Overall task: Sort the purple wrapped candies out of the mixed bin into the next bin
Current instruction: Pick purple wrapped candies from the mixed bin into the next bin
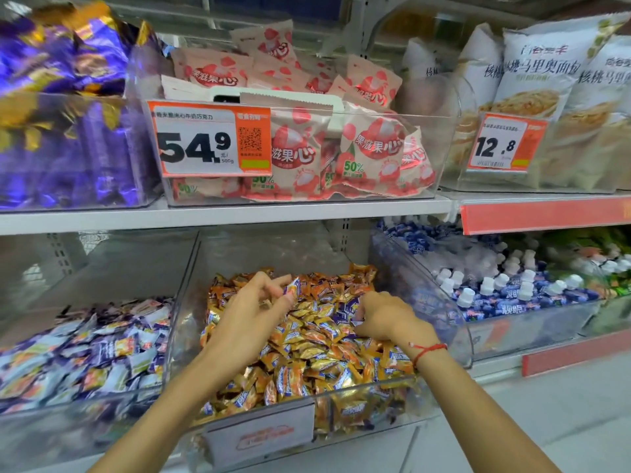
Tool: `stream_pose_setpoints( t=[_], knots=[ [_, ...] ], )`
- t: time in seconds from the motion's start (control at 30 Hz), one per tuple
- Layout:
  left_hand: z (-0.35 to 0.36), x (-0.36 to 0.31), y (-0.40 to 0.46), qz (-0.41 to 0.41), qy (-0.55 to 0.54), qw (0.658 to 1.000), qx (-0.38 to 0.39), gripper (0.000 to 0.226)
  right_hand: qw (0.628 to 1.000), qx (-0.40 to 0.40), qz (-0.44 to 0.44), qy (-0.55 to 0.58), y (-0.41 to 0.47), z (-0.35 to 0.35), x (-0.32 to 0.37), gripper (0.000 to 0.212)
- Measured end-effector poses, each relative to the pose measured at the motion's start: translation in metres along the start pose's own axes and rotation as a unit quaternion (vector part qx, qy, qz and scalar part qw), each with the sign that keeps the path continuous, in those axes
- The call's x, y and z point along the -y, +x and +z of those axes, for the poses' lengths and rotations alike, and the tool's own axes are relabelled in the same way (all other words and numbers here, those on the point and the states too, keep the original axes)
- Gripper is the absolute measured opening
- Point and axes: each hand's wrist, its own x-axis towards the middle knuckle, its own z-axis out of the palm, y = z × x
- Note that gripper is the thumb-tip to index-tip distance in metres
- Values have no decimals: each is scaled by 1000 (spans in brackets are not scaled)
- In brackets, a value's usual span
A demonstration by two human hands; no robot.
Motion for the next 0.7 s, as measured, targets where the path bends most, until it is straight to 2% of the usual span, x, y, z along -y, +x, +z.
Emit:
stream_pose_setpoints(
  t=[0.13,0.3,0.4,0.5,0.57,0.63,0.7],
  knots=[
    [12,-11,0,-46,-79,995,-29,16,995,6,-51,84,-4,-4,-10,25],
    [20,0,-2,-67,-94,993,-28,5,965,-12,-80,248,-9,-7,-9,23],
    [19,1,-5,-12,-62,997,-37,15,973,-8,-98,210,-4,-5,-2,22],
    [18,4,-7,25,-13,999,-30,18,986,73,-127,73,6,6,1,16],
    [17,5,-8,32,2,999,-29,15,987,87,-131,16,9,9,4,35],
    [17,2,-10,39,-1,999,-28,14,988,63,-141,30,11,8,5,40],
    [16,-3,-14,45,-11,999,-28,16,984,42,-151,85,10,6,5,31]
  ],
)
